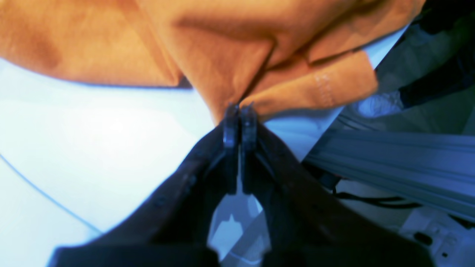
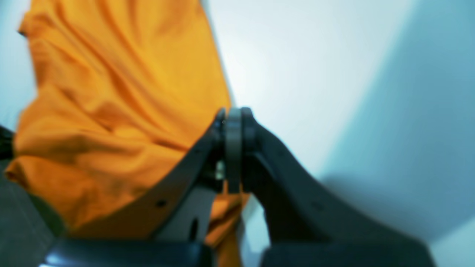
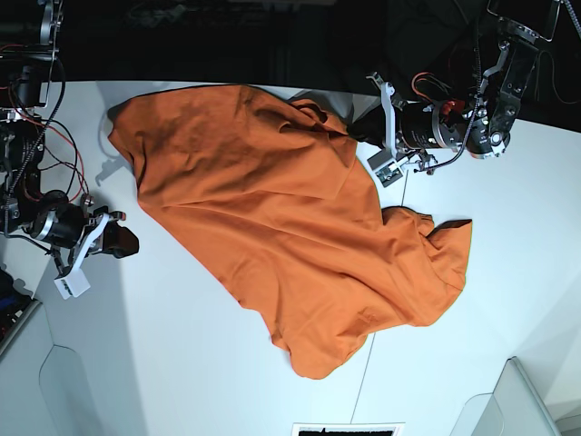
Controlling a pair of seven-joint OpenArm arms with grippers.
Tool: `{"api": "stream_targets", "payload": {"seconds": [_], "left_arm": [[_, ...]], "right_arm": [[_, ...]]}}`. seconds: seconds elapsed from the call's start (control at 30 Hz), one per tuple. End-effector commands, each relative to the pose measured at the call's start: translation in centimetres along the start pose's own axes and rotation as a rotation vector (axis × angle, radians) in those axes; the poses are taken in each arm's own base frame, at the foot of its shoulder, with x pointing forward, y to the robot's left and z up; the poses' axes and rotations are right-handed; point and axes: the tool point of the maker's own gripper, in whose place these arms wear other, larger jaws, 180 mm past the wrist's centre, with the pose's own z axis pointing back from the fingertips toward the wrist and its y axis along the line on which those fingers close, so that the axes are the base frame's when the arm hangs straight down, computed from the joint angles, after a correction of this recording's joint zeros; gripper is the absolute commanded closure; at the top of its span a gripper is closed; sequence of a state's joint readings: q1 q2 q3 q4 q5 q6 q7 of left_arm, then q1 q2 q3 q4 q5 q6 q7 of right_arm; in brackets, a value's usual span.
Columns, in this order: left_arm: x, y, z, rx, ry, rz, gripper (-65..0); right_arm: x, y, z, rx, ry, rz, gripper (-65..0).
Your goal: Layout the t-shirt on the table in an organized manner, then fold the t-shirt properly
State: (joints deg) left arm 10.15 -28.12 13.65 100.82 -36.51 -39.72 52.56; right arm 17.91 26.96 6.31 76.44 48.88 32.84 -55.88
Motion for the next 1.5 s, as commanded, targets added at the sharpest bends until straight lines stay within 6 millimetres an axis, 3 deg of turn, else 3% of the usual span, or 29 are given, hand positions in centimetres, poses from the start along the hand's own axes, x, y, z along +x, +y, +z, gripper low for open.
{"api": "stream_targets", "payload": {"seconds": [0.0, 0.13, 0.3, 0.43, 0.63, 1.0, 1.2, 1.37, 1.47], "left_arm": [[0.2, 0.4, 0.5, 0.011, 0.004, -0.02, 0.0], [0.5, 0.1, 0.4, -0.002, -0.013, -0.01, 0.0], [0.9, -0.1, 0.5, -0.018, -0.032, 0.0, 0.0], [0.9, -0.1, 0.5, -0.017, -0.032, 0.001, 0.0], [0.9, -0.1, 0.5, -0.018, -0.034, 0.002, 0.0], [-1.0, -4.0, 1.8, -0.138, 0.068, 0.008, 0.0], [-4.0, -4.0, 3.6, -0.147, 0.149, 0.003, 0.0], [-4.8, -3.4, 4.3, -0.137, 0.18, -0.005, 0.0], [-5.3, -4.1, 4.3, -0.157, 0.184, 0.007, 0.0]], "right_arm": [[1.7, 0.3, 1.0, 0.012, -0.044, 0.031, 0.0], [-0.2, 2.6, 1.1, 0.104, -0.007, 0.029, 0.0], [-4.8, 3.8, 0.9, 0.14, 0.065, -0.025, 0.0], [-7.4, 4.8, 1.1, 0.163, 0.108, -0.037, 0.0], [-10.5, 3.8, 1.0, 0.098, 0.205, -0.025, 0.0], [-11.7, 1.0, 1.2, 0.011, 0.236, -0.03, 0.0], [-10.9, -0.4, 1.8, -0.039, 0.215, -0.005, 0.0], [-9.7, -1.1, 2.2, -0.056, 0.198, 0.005, 0.0], [-9.3, -0.9, 2.1, -0.045, 0.185, 0.0, 0.0]]}}
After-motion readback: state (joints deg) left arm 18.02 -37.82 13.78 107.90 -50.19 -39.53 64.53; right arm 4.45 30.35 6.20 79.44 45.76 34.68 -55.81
